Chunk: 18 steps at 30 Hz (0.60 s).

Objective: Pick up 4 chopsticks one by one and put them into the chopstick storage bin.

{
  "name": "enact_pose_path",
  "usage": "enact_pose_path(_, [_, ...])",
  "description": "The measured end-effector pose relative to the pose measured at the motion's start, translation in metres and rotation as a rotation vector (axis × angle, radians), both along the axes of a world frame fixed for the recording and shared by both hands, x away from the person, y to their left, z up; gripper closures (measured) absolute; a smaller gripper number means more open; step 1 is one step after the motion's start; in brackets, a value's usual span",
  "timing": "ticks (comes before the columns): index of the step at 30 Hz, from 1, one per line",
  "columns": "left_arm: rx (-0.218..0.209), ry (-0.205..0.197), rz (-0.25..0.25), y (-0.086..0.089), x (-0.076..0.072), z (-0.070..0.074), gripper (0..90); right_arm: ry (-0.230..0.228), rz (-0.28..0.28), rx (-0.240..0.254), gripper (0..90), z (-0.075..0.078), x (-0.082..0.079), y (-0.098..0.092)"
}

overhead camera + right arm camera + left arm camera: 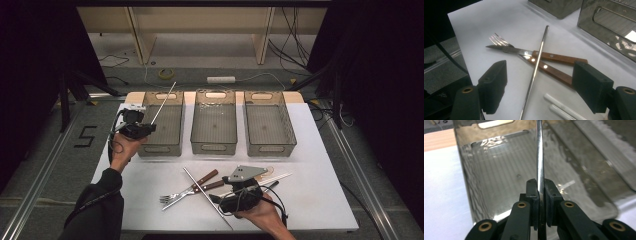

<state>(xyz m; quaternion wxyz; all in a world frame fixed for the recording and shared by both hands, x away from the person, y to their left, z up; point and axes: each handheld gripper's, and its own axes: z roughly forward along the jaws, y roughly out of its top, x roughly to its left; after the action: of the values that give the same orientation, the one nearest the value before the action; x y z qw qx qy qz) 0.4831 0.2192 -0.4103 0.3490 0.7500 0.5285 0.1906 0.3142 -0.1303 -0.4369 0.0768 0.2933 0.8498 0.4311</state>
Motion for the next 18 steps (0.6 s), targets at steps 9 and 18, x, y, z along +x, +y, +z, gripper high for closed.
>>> enact_pose_path(9, [0.004, 0.038, 0.046, 0.005, 0.009, -0.012, 82.6, 0.000, 0.005, -0.003, 29.5, 0.000, 0.000, 0.000])
enact_pose_path(18, [-0.002, 0.073, 0.092, 0.005, 0.014, -0.019, 71.8, 0.004, 0.013, -0.010, 29.5, 0.000, 0.000, 0.002])
